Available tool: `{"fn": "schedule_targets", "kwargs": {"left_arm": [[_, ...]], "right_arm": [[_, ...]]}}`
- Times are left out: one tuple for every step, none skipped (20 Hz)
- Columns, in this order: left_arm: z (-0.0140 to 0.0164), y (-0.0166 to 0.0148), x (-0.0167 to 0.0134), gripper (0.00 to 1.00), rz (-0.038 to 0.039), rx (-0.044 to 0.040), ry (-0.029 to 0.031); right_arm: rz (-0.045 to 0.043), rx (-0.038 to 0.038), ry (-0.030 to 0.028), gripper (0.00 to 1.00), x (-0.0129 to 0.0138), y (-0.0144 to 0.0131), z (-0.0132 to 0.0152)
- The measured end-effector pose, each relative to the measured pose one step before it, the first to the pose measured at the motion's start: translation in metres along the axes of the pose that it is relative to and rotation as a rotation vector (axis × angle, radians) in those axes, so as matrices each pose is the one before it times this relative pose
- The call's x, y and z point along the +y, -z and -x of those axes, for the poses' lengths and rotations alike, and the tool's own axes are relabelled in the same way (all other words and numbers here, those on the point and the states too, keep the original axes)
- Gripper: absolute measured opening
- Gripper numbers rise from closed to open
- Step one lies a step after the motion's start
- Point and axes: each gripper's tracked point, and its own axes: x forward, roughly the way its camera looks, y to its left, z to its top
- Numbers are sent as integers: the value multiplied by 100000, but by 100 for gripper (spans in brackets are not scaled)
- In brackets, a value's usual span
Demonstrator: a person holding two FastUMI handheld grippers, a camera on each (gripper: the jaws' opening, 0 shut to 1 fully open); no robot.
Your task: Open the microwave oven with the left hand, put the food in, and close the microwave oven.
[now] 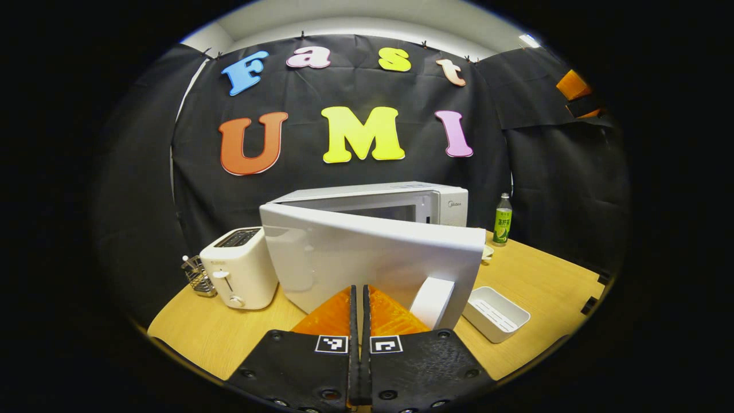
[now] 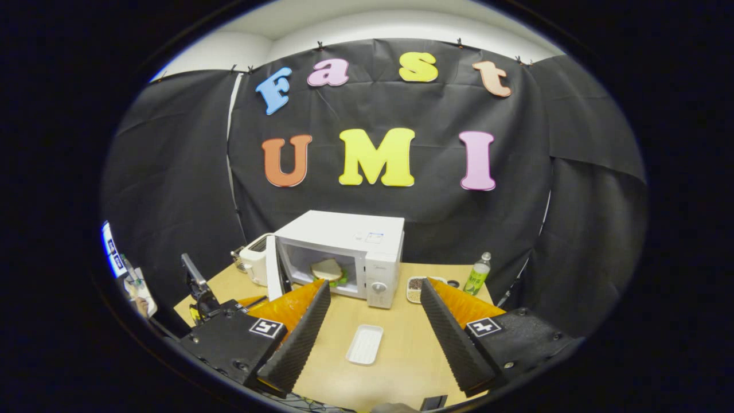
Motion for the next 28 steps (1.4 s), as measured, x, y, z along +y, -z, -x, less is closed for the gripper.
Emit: {"fn": "schedule_targets", "kwargs": {"left_arm": [[-508, -344, -610, 0, -508, -403, 694], [-567, -159, -499, 0, -333, -80, 671], [-616, -129, -569, 0, -129, -54, 649], [-588, -260, -502, 0, -55, -69, 742], [-580, -169, -497, 0, -20, 315, 524], [-614, -200, -431, 0, -358, -130, 335], [-739, -199, -432, 0, -410, -91, 439], [-708, 80, -441, 0, -51, 463, 475], [-644, -93, -388, 0, 118, 461, 358], [-604, 2, -474, 0, 17, 82, 557], [-695, -149, -497, 0, 31, 280, 497], [-845, -215, -374, 0, -205, -20, 318], [-769, -79, -285, 0, -137, 254, 236], [-833, -62, -405, 0, 57, -40, 234], [-852, -144, -173, 0, 75, 253, -300], [-725, -69, -226, 0, 262, -31, -64], [-768, 17, -156, 0, 433, 235, -36], [-797, -3, -209, 0, 320, 139, -259], [-830, -234, -168, 0, 426, -219, 44], [-844, -13, -187, 0, 141, 215, -51], [-789, -40, -61, 0, -211, 269, -231], [-724, -45, -218, 0, 144, 380, -354], [-714, -182, -26, 0, 621, -224, -719], [-542, -88, 11, 0, 888, -59, -369], [-523, -4, 33, 0, 1039, 484, -969], [55, -195, 128, 0, 479, -807, -1472], [-69, 237, 25, 0, 197, 671, 17], [-103, -161, -91, 0, -331, -536, -55]], "right_arm": [[143, -85, -74, 92, -349, 1, -195], [-111, 225, -27, 92, -319, 81, -133], [-289, 138, -62, 92, -359, 90, -172], [-254, 180, 20, 92, -390, 75, -153], [-261, 98, 92, 92, -316, 48, -163], [-210, 170, -47, 92, -305, -43, -167], [-31, 276, -84, 92, -279, 176, -151], [50, 30, -126, 92, -269, -61, -193], [207, 227, 63, 92, -390, 140, -374], [44, 193, -90, 92, -256, 40, -244], [-177, 398, 91, 92, -276, 82, -331], [-356, 506, -169, 100, -278, 37, -258], [-544, 354, 122, 92, -347, 141, -249], [-571, 78, -121, 92, -233, -65, -202], [-468, 75, 55, 92, -253, 129, -281], [-461, 4, -70, 100, -290, 4, -217], [-417, -46, 98, 92, -263, -6, -412], [-413, 387, -16, 100, -182, 56, -292], [-387, -49, -217, 92, -134, 143, -3], [-161, -186, -192, 100, -185, -20, -112], [77, -118, -278, 100, -76, 49, -189], [236, 409, -84, 92, -198, 106, -116], [147, 148, -48, 100, -261, 82, -187], [-20, 248, 26, 100, -346, 96, -148], [-85, 403, -41, 92, -336, 33, -156], [-7, 14, 82, 92, -252, -70, -128], [158, 33, 108, 100, -256, 135, -64], [-172, -266, -63, 100, -146, -138, -27]]}}
